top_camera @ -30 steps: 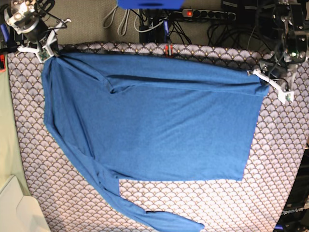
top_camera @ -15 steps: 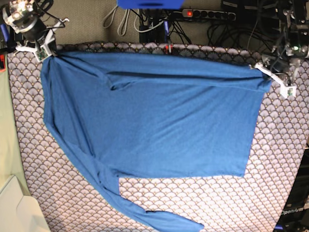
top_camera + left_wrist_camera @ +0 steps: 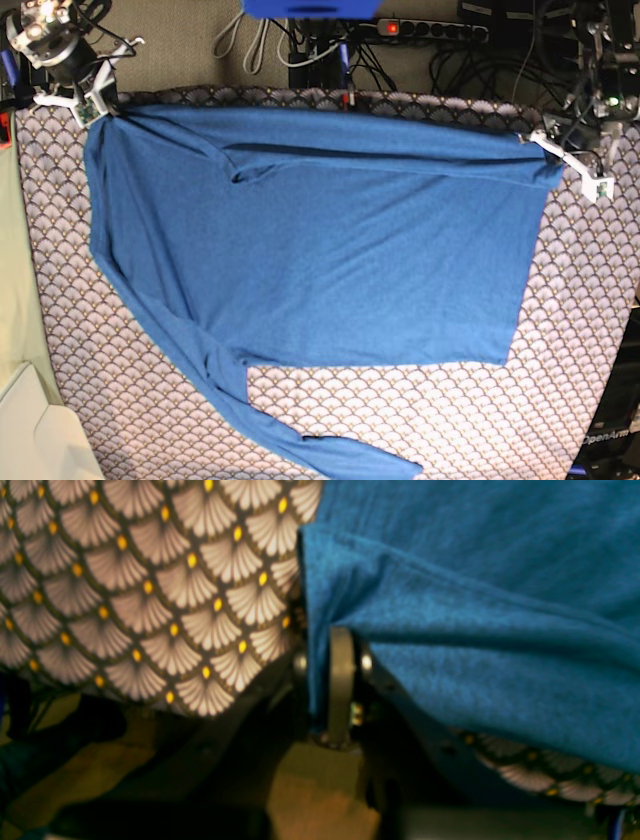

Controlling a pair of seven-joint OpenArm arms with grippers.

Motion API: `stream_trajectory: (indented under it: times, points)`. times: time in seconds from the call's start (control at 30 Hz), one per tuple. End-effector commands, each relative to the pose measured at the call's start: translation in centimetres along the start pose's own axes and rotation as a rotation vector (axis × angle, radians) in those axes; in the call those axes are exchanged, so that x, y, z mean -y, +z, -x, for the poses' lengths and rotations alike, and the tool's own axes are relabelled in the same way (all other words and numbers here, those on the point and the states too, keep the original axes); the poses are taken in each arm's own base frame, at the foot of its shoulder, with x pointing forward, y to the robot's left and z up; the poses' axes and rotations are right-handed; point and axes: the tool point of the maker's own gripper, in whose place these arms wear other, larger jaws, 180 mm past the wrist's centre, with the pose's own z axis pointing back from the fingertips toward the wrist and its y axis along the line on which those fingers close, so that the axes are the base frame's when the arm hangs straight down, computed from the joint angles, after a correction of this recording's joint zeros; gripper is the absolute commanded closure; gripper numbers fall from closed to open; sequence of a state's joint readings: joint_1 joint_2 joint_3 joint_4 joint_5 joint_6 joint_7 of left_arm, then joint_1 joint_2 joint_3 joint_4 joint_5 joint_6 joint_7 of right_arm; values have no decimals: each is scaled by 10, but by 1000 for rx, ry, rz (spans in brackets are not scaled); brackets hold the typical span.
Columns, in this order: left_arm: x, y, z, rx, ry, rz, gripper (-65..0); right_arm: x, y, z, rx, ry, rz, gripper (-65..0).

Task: Fold the T-shirt properly
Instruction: 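Pull the shoulder corners apart and toward the robot to smooth the shirt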

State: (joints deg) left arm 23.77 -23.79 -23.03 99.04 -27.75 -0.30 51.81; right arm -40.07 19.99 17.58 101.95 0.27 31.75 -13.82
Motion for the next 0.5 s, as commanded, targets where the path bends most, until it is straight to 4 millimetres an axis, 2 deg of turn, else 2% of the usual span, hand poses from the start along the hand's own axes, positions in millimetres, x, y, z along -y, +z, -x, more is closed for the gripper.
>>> stream_trajectory:
  times: [0.0, 0.2, 0.47]
  points:
    - [-8, 2, -8, 20, -10, -25, -3, 4, 4, -4, 18, 8, 5, 0]
    - [-20, -8, 10, -33, 17, -46, -3, 3, 4, -3, 10, 6, 5, 0]
    - [-19, -8, 10, -35, 16, -44, -6, 1, 3, -3, 12, -7, 5, -2]
